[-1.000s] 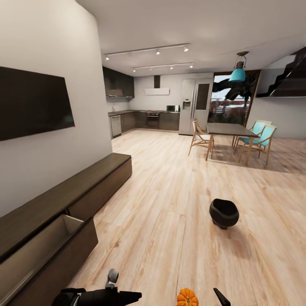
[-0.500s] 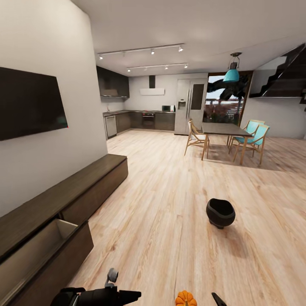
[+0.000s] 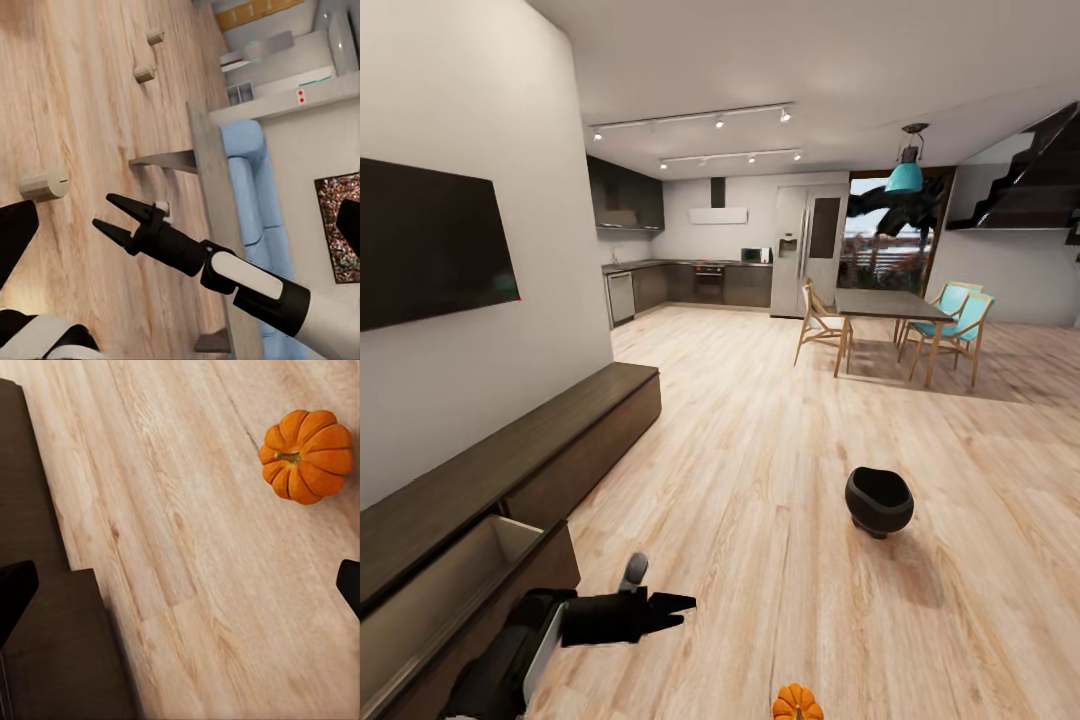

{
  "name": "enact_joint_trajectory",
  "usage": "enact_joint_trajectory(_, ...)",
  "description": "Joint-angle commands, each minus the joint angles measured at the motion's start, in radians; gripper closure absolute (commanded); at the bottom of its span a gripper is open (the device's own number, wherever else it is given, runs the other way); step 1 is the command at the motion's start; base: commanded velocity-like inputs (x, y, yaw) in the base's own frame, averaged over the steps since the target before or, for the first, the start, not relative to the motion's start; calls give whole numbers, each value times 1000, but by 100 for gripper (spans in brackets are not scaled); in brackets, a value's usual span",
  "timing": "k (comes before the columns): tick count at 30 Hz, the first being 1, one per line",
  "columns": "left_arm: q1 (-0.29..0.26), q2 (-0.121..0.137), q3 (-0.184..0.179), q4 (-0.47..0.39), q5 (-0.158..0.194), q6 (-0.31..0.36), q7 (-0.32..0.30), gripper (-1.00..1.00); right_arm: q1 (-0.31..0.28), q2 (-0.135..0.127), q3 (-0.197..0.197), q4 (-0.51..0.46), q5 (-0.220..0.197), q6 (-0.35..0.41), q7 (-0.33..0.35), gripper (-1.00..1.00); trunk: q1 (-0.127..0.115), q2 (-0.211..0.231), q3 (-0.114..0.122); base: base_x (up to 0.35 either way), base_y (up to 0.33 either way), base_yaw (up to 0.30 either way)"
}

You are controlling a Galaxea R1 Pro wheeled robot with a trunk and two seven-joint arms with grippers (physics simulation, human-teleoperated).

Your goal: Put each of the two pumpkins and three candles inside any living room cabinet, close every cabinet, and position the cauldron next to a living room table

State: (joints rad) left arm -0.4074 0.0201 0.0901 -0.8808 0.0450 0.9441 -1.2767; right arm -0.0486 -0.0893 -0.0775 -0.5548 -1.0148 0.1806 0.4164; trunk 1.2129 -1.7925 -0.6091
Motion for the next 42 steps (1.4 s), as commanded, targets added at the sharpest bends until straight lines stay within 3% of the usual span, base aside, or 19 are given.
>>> enact_joint_trajectory(1, -11, 0, 0, 0, 3, 11, 6, -100, 0, 0, -4, 0, -9, 9, 3, -100, 0, 0, -1, 0, 0, 0)
enact_joint_trajectory(9, -34, 11, 33, 3, 3, 13, 31, -100, 0, 0, -4, 0, -9, -3, 0, -100, 0, 0, -1, 0, 0, 0)
enact_joint_trajectory(19, -34, 14, 42, 1, 3, 14, 33, -100, -2, 2, -5, -1, -10, -3, -2, -100, 0, 0, -1, 0, 0, 0)
enact_joint_trajectory(21, -34, 14, 42, 1, 3, 14, 32, -100, -16, 2, -5, -1, -10, 0, -8, -100, 8, -14, -7, 0, 0, 0)
enact_joint_trajectory(23, -34, 14, 49, 2, 3, 14, 32, -100, -63, 2, -5, -1, -9, 7, -56, -100, 15, -28, -14, 0, 0, 0)
enact_joint_trajectory(29, -34, 14, 86, 3, 5, 13, 29, -100, -113, 0, -4, 1, -7, 6, -158, -100, 38, -70, -32, 0, 0, 0)
enact_joint_trajectory(42, -34, 12, 96, 3, 7, 12, 25, -100, -143, 5, 0, 10, -9, 7, -159, -100, 88, -161, -73, 0, 0, 0)
